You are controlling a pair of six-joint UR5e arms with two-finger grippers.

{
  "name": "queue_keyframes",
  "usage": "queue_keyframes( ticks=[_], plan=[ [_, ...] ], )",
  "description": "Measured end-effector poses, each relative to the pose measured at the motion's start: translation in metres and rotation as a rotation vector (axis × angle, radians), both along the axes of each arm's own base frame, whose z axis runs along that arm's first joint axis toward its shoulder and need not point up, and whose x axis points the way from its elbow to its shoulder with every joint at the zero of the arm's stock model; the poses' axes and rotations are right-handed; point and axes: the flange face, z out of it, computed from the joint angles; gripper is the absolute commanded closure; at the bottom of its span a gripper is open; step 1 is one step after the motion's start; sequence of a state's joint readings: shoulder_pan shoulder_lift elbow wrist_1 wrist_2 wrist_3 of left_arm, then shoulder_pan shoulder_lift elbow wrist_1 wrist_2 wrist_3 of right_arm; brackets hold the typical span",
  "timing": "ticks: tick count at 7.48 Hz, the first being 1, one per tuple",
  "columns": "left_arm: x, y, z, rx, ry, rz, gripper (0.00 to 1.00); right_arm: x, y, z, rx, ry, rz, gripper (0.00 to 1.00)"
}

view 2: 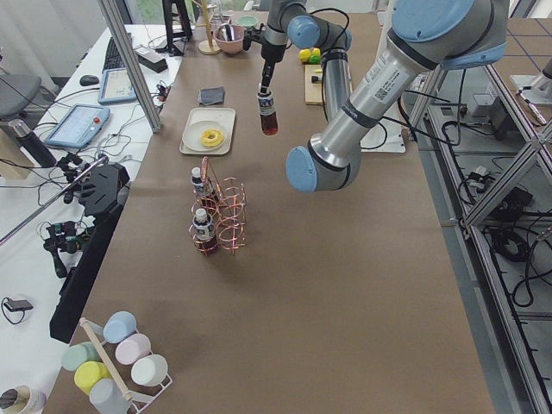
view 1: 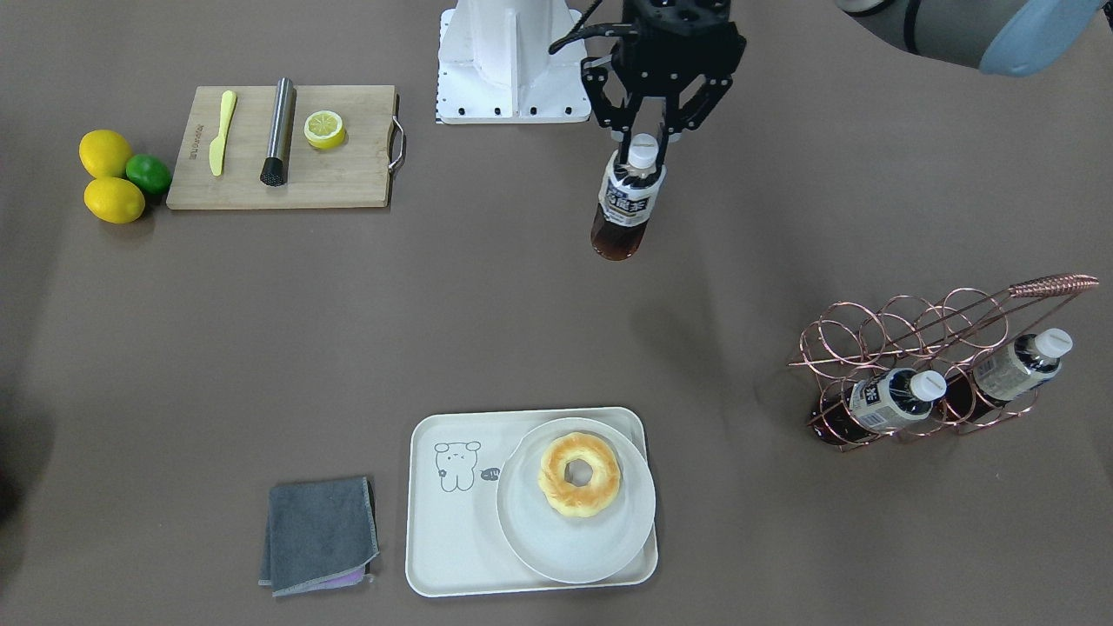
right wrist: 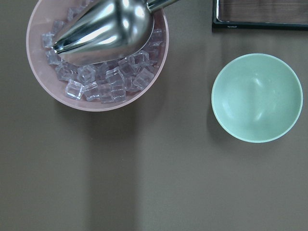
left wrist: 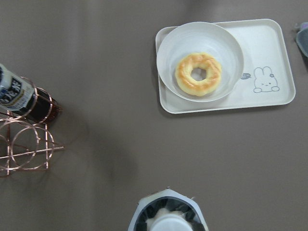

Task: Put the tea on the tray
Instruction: 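Lift the dark bottle out of the rack with the left gripper and carry it forward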

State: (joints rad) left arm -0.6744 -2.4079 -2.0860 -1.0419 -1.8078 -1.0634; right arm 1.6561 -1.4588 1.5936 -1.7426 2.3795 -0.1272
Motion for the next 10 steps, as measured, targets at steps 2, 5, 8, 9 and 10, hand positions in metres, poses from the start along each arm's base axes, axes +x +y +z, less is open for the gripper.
queue_keyframes(
  ticks=[2,5,8,9,10],
  plan=[
    [0.058,0.014,-0.005,0.027,0.025,-0.001,1.0,0.0,0.0,0.0,0.0,0.001,0.0,0.0],
    [0.123,0.023,0.002,0.056,0.044,0.005,1.0,0.0,0.0,-0.001,0.002,0.001,0.0,0.0],
    [0.161,0.021,0.017,0.086,0.039,-0.003,0.74,0.0,-0.001,-0.002,0.003,0.002,0.0,0.0],
    [0.164,0.021,0.018,0.089,0.039,-0.004,0.03,-0.001,-0.002,-0.002,0.003,0.002,-0.001,0.0],
    [0.164,0.021,0.019,0.091,0.039,-0.004,0.02,-0.001,-0.002,-0.002,0.003,0.003,-0.001,0.0]
  ],
)
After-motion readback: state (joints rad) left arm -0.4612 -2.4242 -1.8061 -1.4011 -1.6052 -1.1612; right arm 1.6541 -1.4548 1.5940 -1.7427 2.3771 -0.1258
